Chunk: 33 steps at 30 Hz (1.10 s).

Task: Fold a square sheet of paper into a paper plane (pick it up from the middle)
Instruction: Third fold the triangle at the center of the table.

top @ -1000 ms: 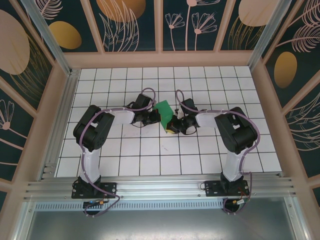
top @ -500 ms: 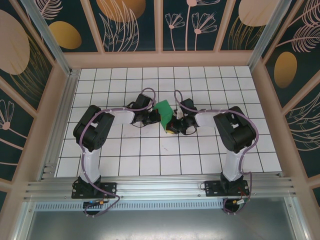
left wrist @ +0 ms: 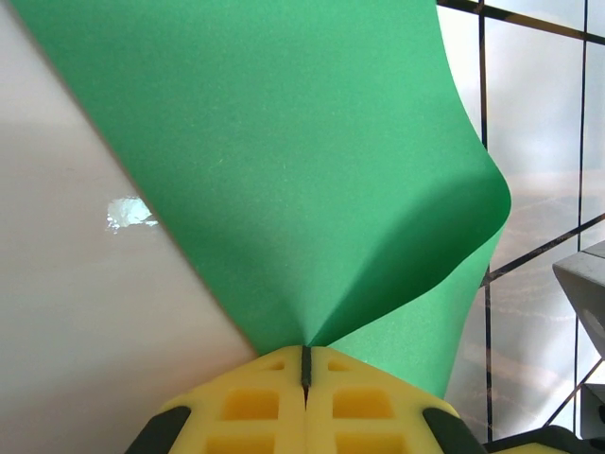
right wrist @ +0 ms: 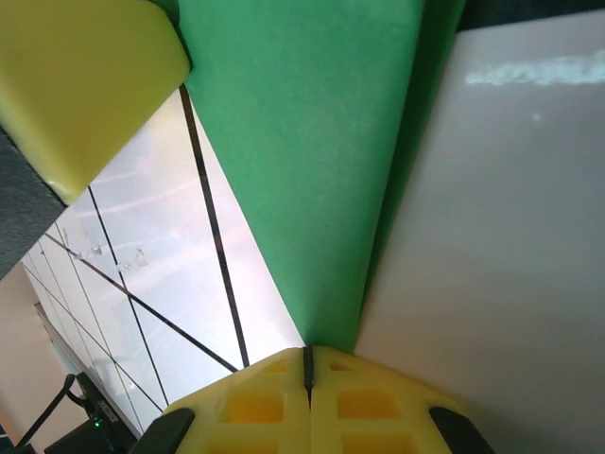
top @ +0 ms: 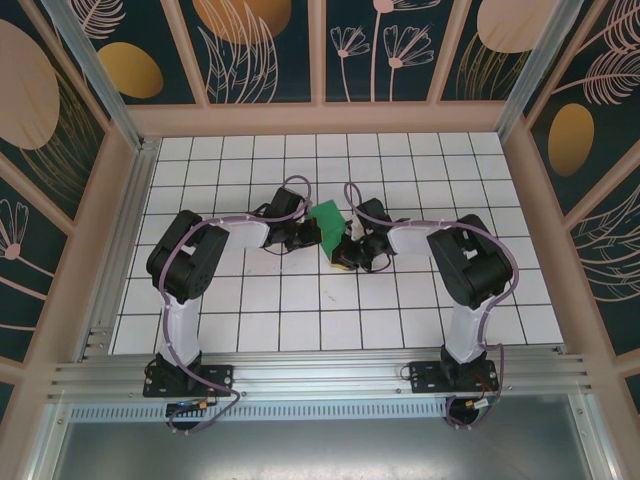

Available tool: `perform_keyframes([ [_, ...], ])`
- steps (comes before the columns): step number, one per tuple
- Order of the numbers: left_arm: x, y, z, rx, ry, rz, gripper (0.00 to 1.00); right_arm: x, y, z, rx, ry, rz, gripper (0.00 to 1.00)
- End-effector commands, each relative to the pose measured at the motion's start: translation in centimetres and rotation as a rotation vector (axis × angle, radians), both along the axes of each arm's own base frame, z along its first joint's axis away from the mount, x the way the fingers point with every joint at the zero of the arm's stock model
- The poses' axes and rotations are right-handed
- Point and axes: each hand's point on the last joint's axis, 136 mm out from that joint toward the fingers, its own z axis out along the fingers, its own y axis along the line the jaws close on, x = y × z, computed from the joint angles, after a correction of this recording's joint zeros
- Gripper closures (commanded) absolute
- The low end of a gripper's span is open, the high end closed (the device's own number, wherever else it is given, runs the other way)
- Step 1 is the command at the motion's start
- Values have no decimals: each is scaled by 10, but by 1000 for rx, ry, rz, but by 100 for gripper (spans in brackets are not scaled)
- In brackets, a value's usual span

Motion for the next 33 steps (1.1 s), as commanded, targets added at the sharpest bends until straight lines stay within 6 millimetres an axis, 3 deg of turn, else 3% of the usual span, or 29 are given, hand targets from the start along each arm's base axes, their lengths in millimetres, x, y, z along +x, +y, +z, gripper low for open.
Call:
perform_keyframes([
  [1,-7,29,-44,150,71,61,100,-11,-11,-21,-99,53,19,94],
  [4,-7,30,-44,152,72,60,100,-5,-6,-3,-74,13,32,94],
  [8,-7,30,-44,159,69,53,100,30,-2,60,47,-159,-21,92],
  [10,-6,29,-42,155,66,51,100,44,-7,72,52,-209,-52,91],
  [14,-4,28,-42,155,66,49,100,55,-10,55,27,-184,-61,91],
  [22,-3,29,-41,162,63,53,100,53,6,33,46,-136,-19,92],
  [33,-1,30,-37,170,50,58,100,41,-6,-10,-31,-37,-57,94],
])
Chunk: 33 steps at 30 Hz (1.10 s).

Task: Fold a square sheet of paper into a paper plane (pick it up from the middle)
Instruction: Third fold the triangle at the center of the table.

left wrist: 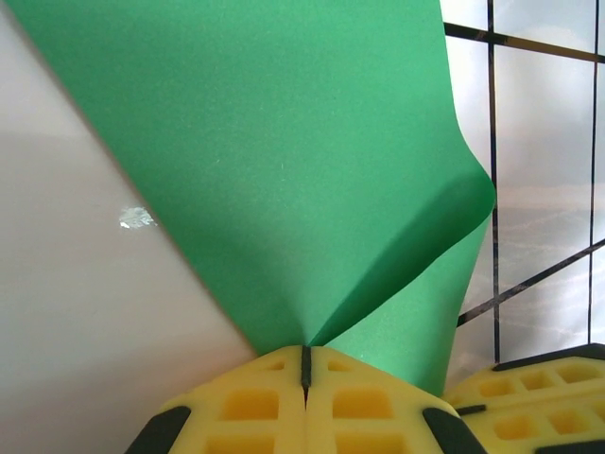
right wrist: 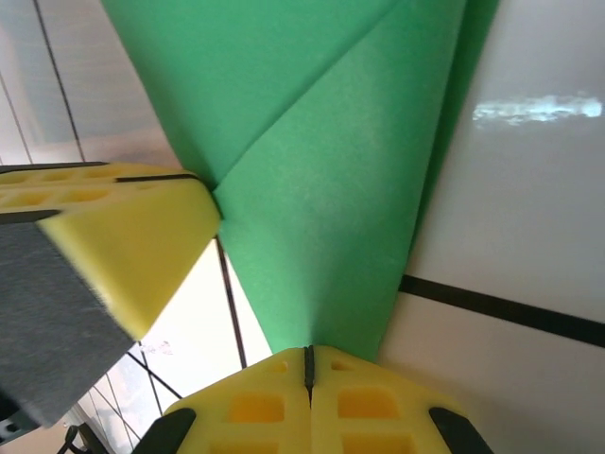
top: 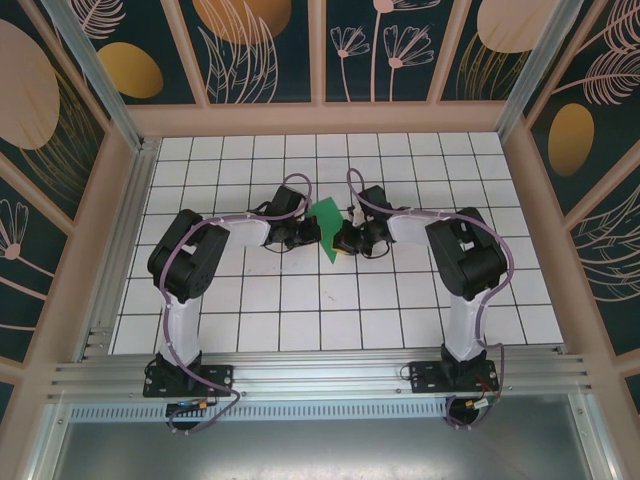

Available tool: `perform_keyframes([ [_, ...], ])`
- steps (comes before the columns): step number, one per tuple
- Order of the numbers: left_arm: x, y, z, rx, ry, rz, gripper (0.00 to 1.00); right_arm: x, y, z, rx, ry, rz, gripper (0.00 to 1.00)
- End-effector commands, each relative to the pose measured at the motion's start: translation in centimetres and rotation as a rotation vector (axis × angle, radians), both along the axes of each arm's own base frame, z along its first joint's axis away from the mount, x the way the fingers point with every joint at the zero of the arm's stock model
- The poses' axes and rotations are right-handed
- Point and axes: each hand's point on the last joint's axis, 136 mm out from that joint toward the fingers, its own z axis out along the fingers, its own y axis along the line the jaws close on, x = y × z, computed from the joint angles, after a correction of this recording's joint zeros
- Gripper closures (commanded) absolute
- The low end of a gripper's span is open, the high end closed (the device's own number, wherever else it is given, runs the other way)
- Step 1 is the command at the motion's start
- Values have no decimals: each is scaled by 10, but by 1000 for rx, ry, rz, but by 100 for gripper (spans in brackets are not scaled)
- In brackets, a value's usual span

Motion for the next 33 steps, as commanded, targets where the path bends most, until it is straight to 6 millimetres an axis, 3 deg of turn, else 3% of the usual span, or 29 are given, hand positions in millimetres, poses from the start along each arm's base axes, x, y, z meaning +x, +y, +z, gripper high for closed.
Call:
perform_keyframes([
  [1,-8,28,-37,142,65,41,100,-5,-3,-16,-23,30,-12,94],
  [6,-2,24,-26,128,44,43,100,-9,-14,-31,-87,71,-43,95],
  [12,21,18,34,33,-82,127,81,-14,-24,-41,-147,121,-95,95],
  [14,19,14,50,-36,-104,150,75,-16,-26,-44,-160,138,-113,96],
  [17,8,11,57,-107,-103,150,73,-17,-29,-45,-173,157,-137,98],
  [24,-19,-13,47,-186,-53,63,84,-19,-31,-47,-192,184,-150,100],
  [33,-4,-24,17,-118,-21,68,91,-18,-25,-42,-165,179,-144,100],
])
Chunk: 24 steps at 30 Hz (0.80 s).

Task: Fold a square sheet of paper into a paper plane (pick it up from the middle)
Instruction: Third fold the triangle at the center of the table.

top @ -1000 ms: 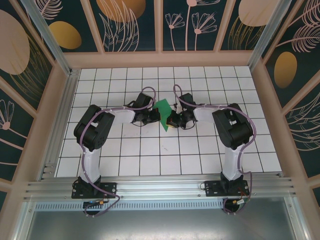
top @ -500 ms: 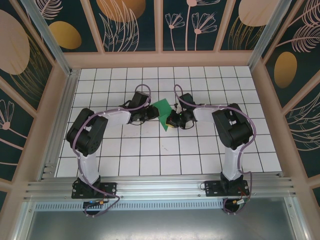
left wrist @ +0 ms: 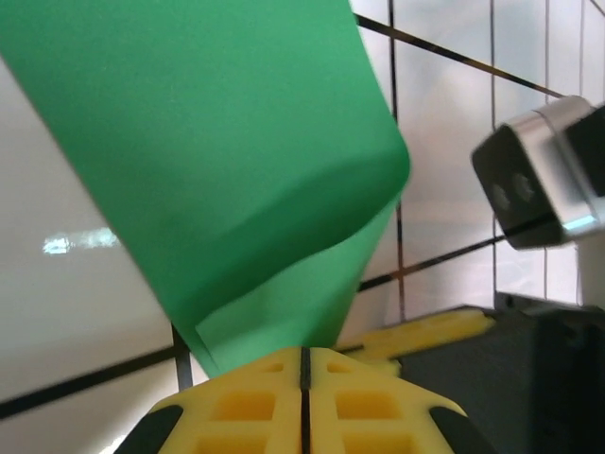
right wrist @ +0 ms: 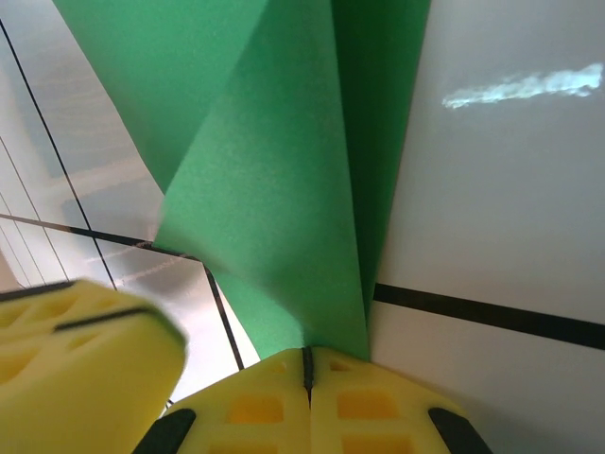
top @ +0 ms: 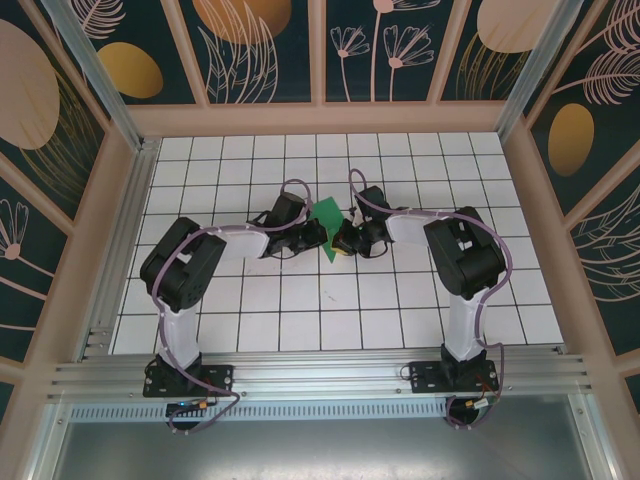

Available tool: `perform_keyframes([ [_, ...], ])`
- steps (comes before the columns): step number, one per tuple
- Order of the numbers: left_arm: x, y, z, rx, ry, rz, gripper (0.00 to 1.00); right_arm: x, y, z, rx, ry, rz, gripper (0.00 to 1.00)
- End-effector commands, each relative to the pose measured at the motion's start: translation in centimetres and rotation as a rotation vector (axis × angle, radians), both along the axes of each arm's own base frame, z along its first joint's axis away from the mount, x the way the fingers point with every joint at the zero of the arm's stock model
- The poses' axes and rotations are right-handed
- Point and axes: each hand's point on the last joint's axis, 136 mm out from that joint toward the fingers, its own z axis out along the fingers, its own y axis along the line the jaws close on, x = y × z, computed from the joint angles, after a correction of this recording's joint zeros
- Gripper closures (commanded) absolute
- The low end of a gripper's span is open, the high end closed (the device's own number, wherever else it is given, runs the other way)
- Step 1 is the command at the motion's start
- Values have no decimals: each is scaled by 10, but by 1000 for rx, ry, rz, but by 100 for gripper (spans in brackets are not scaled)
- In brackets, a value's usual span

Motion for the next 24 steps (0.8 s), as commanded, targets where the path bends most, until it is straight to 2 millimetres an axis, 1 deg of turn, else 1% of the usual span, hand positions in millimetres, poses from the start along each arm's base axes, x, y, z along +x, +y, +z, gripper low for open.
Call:
perform_keyframes([
  [1,12,-3,-8,21,-1,10,91,-20,-24,-39,-143,119,-47,100],
  [3,14,-1,-16,47,10,18,92,-18,-21,-34,-121,105,-42,100],
  [6,14,5,-27,97,28,31,94,-10,-12,-20,-68,57,-26,100],
  [8,11,12,-35,135,46,34,95,1,-5,-2,-25,4,-21,100],
  [11,4,20,-45,191,69,22,97,17,-2,23,9,-77,-27,100],
  [14,-1,26,-53,236,88,8,99,31,-4,37,19,-130,-48,100],
  [15,-2,26,-54,241,91,4,100,35,-4,39,19,-139,-49,100],
  [17,-3,27,-57,249,100,-5,100,38,-2,35,7,-136,-40,100],
  [20,-4,26,-59,253,107,-14,100,35,3,23,-2,-112,-18,100],
  [24,-4,26,-63,265,113,-24,100,31,7,14,-9,-95,2,100],
])
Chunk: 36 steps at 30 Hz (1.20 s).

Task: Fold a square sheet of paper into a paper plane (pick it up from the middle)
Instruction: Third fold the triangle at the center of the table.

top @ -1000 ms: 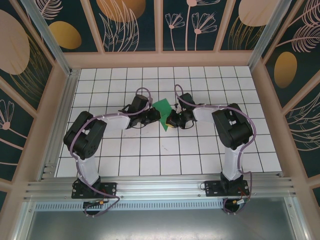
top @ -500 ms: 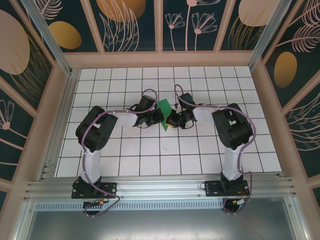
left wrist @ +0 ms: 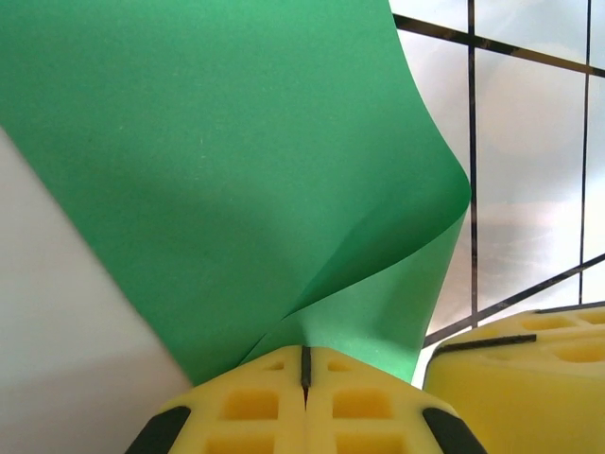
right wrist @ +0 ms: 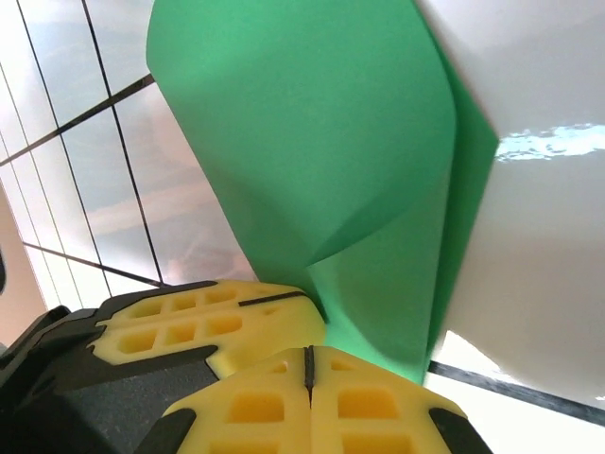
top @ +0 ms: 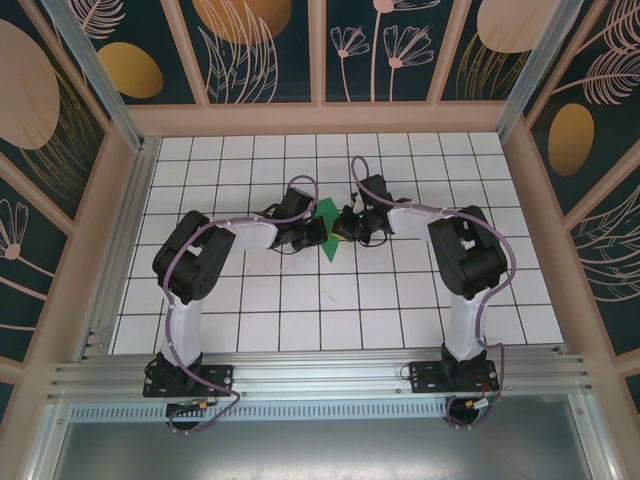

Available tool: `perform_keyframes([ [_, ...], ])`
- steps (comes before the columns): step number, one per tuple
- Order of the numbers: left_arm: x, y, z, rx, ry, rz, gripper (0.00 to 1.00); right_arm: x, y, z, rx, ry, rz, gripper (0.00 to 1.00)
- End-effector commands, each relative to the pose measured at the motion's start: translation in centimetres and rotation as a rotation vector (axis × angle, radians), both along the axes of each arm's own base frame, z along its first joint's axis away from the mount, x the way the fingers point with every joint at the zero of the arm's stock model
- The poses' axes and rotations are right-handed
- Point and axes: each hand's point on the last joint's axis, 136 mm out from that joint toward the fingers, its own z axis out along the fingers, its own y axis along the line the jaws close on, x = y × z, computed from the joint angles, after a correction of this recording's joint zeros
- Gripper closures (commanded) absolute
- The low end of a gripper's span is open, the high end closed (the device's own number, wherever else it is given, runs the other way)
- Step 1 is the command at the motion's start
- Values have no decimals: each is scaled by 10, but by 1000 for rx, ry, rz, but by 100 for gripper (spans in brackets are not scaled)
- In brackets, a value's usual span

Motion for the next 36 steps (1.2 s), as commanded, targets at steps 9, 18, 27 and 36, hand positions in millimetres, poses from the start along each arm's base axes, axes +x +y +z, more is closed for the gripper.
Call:
perform_keyframes([
  [9,-25,31,-53,191,109,-42,100,9,-18,-37,-87,62,-49,100],
  [18,-31,39,-63,251,105,-101,100,36,-25,-25,-74,25,-95,100],
  [27,-33,40,-67,263,103,-120,100,54,-28,-35,-91,22,-105,100],
  [36,-34,43,-70,279,103,-124,100,84,-41,-23,-118,-15,-199,100],
])
